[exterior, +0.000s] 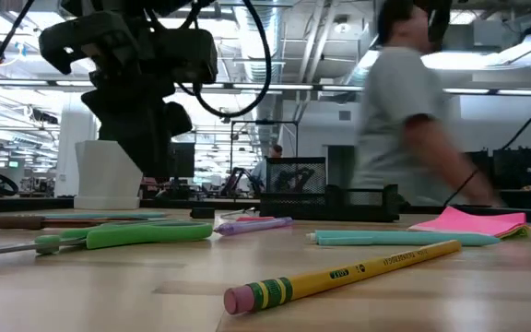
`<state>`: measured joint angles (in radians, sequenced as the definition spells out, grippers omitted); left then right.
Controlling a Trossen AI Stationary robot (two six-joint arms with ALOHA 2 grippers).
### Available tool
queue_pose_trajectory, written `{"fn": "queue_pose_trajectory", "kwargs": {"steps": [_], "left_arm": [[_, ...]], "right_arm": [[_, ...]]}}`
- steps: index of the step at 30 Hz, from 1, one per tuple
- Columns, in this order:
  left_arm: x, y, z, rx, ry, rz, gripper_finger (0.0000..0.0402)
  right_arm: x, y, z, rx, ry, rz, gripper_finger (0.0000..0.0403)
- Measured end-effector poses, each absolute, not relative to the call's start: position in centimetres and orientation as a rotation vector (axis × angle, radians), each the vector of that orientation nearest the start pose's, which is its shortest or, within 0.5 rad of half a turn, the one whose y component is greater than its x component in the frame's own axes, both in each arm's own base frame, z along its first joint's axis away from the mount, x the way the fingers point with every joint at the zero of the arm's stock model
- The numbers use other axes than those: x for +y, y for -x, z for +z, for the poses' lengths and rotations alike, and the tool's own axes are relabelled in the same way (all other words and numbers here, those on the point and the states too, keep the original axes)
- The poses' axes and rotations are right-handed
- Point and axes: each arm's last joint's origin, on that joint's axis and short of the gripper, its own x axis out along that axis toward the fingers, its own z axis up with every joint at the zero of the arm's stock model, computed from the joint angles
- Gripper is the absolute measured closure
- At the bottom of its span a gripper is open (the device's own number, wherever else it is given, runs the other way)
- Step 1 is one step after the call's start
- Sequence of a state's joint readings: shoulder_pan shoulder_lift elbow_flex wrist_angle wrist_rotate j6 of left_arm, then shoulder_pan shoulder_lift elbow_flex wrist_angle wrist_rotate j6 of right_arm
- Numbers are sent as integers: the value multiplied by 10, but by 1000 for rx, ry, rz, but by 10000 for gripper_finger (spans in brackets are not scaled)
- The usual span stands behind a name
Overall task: Pick and place office supplies into organizer
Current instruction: Put the green scissors into the black desk organizer
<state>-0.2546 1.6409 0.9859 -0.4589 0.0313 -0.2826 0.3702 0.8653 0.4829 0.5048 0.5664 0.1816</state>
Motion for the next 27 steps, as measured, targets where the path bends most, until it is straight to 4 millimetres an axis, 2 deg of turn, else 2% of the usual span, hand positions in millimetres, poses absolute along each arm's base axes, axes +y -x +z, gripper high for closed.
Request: {"fn": "queue_pose_trajectory", "kwargs": {"steps": [5, 9, 16, 22, 25, 27], "left_arm": [[-78, -303, 179, 1111, 51, -71, 281], [-77, -302, 175, 1095, 48, -76, 281], [-77, -303, 167, 1109, 29, -83, 281], [-80, -310, 146, 1156, 44, -78, 281], [-79, -311, 140, 1176, 47, -65, 281], [-80, -312, 136, 1187, 49, -74, 281]], "right_arm": [[62, -202, 269, -62, -295, -192, 305], [66, -214, 269, -50, -298, -201, 305], [66, -233, 288, -131, -327, -219, 305], [64, -249, 314, -245, -376, -222, 305], [64, -254, 320, -254, -379, -210, 305], [64, -258, 317, -237, -369, -201, 305]]}}
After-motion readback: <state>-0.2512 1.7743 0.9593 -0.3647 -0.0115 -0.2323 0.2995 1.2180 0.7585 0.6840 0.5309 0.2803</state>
